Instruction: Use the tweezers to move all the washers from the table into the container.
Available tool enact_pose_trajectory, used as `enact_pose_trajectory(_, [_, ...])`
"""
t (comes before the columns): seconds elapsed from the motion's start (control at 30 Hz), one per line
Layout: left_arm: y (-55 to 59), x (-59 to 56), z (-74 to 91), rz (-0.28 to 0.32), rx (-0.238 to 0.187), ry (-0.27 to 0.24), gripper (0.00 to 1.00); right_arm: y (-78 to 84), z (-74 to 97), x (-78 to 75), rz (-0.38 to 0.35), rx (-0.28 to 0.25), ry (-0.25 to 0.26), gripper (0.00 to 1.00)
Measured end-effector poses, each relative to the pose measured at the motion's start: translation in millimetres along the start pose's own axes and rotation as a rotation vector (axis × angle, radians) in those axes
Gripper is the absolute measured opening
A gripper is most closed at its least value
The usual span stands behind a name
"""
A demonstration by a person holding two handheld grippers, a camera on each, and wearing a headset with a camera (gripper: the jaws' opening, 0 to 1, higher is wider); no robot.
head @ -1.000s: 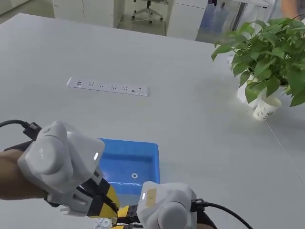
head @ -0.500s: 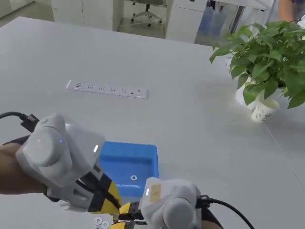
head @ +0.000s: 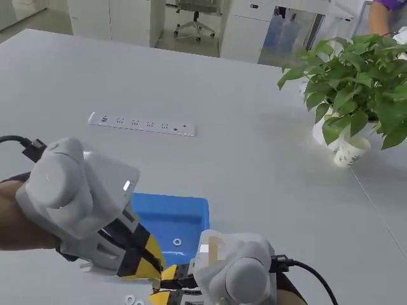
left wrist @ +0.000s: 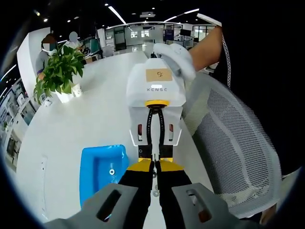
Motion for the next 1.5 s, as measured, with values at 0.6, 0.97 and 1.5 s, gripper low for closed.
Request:
enact_pose_trajectory(0.6, [-18.4, 21.3, 15.3, -0.038, -0.004, -0.006, 0.06, -20.1, 17.9, -19.7, 0.03, -0.018, 0.035, 0.09])
enact_pose_trajectory(0.97, [-21.5, 42.8, 24.1, -0.043, -0.014, -0.04, 0.06, -31.3, 23.4, -41.3, 0.059, -0.021, 0.054, 0.09])
enact_pose_trajectory(1.5, [-12.3, 75.2, 20.1, -0.047, -0.018, -0.07, 0.06, -28.2, 19.7, -77.0, 0.055, -0.02, 0.073, 0.09])
Point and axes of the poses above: the centre of the closed fingertips' face, and the gripper's own axes: z roughly backward along the fingers, x roughly to its left, y roughly out of its underside, the point moved 1 cm from there along z, roughly backward along the fingers, and after that the axes turned 7 degrees about -y, right-handed, at the moved point
